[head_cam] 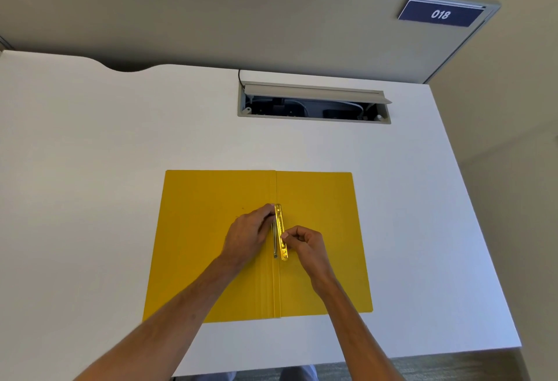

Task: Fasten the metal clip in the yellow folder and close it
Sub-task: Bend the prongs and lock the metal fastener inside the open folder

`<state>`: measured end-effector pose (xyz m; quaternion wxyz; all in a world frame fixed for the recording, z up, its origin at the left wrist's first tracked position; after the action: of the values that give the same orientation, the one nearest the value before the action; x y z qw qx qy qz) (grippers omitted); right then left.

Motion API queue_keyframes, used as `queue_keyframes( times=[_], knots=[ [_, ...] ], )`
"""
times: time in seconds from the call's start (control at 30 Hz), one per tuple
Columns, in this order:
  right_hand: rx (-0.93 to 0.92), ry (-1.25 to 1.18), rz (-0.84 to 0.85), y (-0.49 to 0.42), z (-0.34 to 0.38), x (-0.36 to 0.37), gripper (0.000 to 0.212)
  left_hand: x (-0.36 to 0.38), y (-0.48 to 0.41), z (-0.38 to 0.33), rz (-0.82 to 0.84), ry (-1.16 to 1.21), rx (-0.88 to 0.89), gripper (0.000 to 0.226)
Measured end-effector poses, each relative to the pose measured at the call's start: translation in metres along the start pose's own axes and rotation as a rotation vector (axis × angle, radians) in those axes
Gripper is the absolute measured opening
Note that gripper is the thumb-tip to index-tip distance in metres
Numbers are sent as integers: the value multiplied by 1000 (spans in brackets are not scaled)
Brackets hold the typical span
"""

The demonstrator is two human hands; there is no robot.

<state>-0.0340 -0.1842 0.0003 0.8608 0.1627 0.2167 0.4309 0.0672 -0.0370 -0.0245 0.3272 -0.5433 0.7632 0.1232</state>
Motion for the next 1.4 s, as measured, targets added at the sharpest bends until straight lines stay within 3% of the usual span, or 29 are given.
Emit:
queue_keyframes(
  times=[0.23, 0.37, 0.47, 0.67, 0.87, 1.0, 1.13, 1.3, 1.4],
  knots=[
    [32, -39, -13, -4, -1, 0, 8, -5, -1, 3, 71, 75, -72, 29],
    [39, -13, -1, -6, -1, 0, 9, -22, 28, 5, -52, 29, -97, 44],
    [41, 22, 10, -8, -2, 1, 5, -29, 65, 5, -87, 52, -122, 43],
    [68, 46, 13, -13, 1, 1, 5, -11, 99, -8, 4, 91, 33, 31],
    [86, 62, 0, -17, 3, -3, 10, -12, 89, -11, 23, 308, -275, 37],
    [98, 71, -7, -18, 3, -1, 7, -9, 88, -8, -32, 514, -474, 20],
    [94, 82, -2, -19, 5, 2, 5, -7, 87, -14, -31, 508, -490, 11],
    [103, 74, -7, -20, 5, 0, 7, -8, 94, -15, 1, 488, -426, 31],
    [107, 72, -4, -20, 3, 0, 9, -9, 98, -16, 10, 445, -436, 28]
  ],
)
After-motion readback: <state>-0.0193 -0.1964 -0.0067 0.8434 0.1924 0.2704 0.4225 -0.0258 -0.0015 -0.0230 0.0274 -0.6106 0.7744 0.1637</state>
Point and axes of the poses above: each hand's wrist, its own y-axis away from the middle knuckle, its own x-axis out of the palm, z = x × y, the point moved 4 cm from there along -y, towards the middle knuckle, and after that the axes turned 15 degrees about -z, right-handed, at the moved point
